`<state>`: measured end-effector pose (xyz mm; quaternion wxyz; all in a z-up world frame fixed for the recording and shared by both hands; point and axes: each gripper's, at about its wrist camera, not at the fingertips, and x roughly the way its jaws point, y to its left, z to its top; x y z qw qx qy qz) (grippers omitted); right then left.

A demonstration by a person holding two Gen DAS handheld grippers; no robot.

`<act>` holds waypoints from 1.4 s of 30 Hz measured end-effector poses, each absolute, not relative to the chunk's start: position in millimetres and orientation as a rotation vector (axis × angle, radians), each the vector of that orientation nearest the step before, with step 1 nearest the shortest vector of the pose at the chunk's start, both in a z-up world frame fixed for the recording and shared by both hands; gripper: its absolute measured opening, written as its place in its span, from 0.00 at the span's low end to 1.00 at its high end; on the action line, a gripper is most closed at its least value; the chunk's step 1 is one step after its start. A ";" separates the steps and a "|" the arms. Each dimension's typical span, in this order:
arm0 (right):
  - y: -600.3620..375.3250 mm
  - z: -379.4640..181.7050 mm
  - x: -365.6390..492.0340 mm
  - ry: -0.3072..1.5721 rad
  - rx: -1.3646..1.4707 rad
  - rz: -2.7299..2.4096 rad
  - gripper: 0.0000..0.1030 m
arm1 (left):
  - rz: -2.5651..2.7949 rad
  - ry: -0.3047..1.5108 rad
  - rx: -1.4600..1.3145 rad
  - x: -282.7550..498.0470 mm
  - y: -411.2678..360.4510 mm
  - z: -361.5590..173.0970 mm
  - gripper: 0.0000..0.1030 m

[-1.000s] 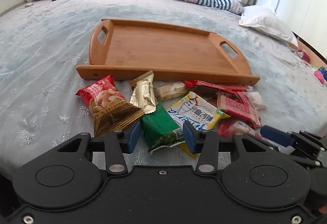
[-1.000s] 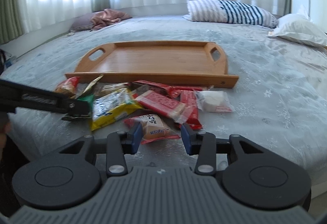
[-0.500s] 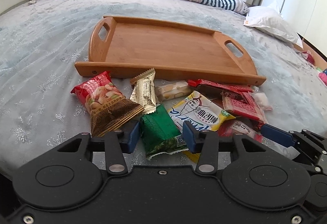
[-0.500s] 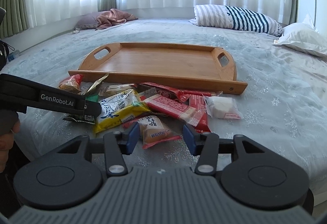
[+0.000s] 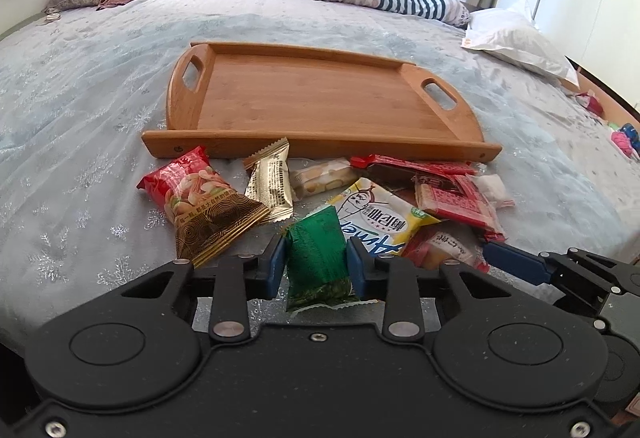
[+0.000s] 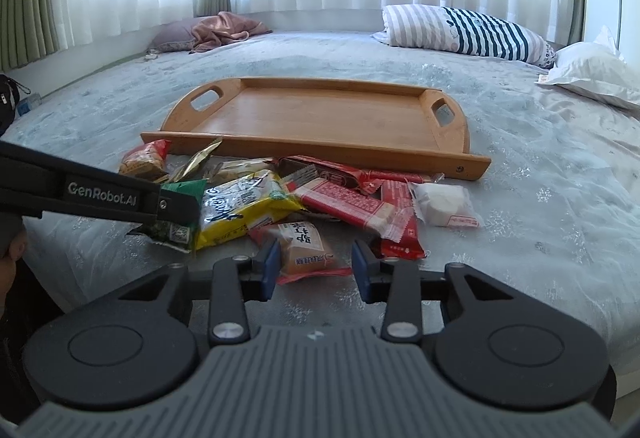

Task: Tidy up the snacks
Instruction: 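Grasp the green packet with the left tool while the right tool grasps the red-and-white packet, then carry both packets over the wooden tray and lower them onto it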

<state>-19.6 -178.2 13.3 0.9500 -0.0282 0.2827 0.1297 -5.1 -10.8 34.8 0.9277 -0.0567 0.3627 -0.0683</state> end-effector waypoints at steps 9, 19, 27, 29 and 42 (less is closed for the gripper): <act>-177.8 19.8 -29.5 0.550 -0.044 0.239 0.13 | -0.154 0.727 -0.121 -9.0 -8.1 42.8 0.30; -170.0 14.6 -19.6 0.553 -0.111 0.286 0.48 | -0.155 0.734 -0.115 -8.0 -9.5 41.1 0.30; -165.3 8.8 -4.7 0.575 -0.121 0.315 0.57 | -0.155 0.745 -0.118 -6.3 -9.4 38.1 0.30; -165.9 7.4 -2.2 0.582 -0.110 0.320 0.58 | -0.156 0.748 -0.120 -6.0 -9.5 37.4 0.30; -171.9 15.0 -11.8 0.586 -0.046 0.322 0.31 | -0.168 0.740 -0.125 -3.8 -9.8 40.8 0.30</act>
